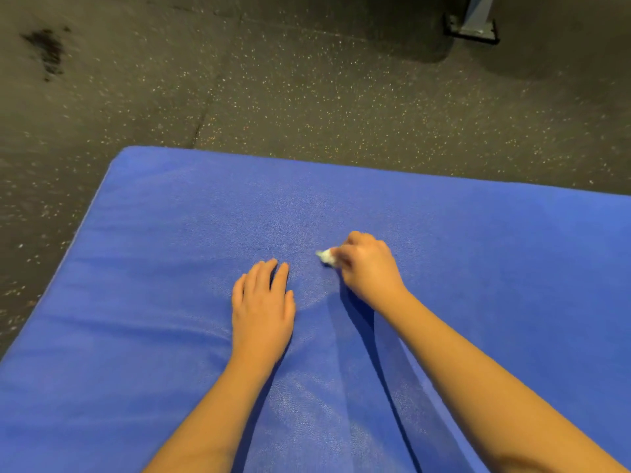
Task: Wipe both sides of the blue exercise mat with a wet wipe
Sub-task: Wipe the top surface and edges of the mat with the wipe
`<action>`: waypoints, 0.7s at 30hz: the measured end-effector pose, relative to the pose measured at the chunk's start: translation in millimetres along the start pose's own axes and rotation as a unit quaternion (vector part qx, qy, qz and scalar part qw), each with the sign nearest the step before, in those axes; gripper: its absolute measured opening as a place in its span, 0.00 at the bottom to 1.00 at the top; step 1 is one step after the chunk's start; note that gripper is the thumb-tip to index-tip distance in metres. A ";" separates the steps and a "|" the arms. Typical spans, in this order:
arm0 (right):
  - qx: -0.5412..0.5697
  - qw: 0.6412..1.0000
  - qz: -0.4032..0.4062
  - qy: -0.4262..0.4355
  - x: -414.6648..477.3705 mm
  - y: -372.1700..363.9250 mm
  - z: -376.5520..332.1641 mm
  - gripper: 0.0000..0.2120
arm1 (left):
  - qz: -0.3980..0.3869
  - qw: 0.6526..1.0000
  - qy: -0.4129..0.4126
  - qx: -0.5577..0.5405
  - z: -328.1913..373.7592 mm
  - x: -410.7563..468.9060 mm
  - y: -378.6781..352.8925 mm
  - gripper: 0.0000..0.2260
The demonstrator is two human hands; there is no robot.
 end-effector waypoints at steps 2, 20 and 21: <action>-0.011 0.987 0.082 -0.135 -0.3 -1.2 2.3 0.07 | -0.011 0.999 -0.030 0.020 -10.2 -5.7 3.2 0.21; 0.126 0.988 0.017 0.082 -3.0 -34.3 -55.7 0.06 | -0.007 0.994 0.097 0.053 -40.6 -32.7 10.3 0.24; 0.111 0.985 0.001 0.130 1.7 -28.8 -49.6 0.06 | -0.004 0.994 0.099 0.051 -40.5 -32.7 10.6 0.24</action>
Point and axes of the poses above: each hand's wrist, its own x-axis towards the middle knuckle, its own y-axis out of the back of the hand, z = x × y, the point moved 1 cm from there along x, towards the middle knuckle, and after that the axes turned 7 degrees about z, right-handed, at the moved point
